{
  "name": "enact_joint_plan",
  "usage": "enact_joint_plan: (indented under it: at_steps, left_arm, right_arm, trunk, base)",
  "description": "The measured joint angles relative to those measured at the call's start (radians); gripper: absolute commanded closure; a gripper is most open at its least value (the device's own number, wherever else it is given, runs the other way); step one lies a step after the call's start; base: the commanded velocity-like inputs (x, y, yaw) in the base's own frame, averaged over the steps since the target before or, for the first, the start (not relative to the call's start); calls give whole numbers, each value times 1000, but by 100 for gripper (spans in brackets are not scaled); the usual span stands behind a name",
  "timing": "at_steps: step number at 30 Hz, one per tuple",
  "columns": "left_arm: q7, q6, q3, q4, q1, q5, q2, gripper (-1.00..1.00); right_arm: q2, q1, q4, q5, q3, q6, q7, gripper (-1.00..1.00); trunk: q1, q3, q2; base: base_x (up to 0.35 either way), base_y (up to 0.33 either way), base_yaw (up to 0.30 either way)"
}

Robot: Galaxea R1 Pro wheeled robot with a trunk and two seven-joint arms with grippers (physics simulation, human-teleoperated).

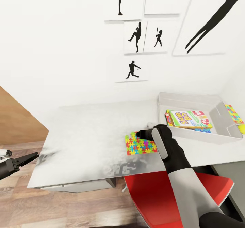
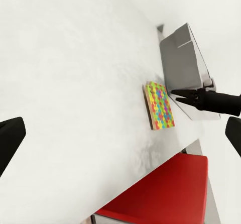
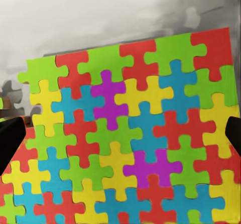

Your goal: Put all the toys in the child's room - the three board games (two on the bed and one on the table), the two jigsaw puzzles on the table, and the tennis ball on the table - inside the toy box on the table in the child's room.

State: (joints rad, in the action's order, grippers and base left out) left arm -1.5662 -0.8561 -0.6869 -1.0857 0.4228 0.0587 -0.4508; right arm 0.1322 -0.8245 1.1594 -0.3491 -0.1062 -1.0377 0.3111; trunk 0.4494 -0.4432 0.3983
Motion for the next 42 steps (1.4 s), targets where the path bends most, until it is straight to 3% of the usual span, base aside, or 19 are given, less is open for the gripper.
enact_joint_plan:
  at_steps: [12,42]
  left_arm:
    - [0,0,0,1,0,0,-10,-100]
    - [0,0,0,1,0,1,-11,-100]
  right_arm:
    - [8,0,-3,-4,0,-1,103,-100]
    - [2,-1,-82,-6,1,13,116,-100]
  trunk:
    - [0,5,0]
    - [0,-2,0]
  base:
    - [0,0,0]
    - [0,0,0]
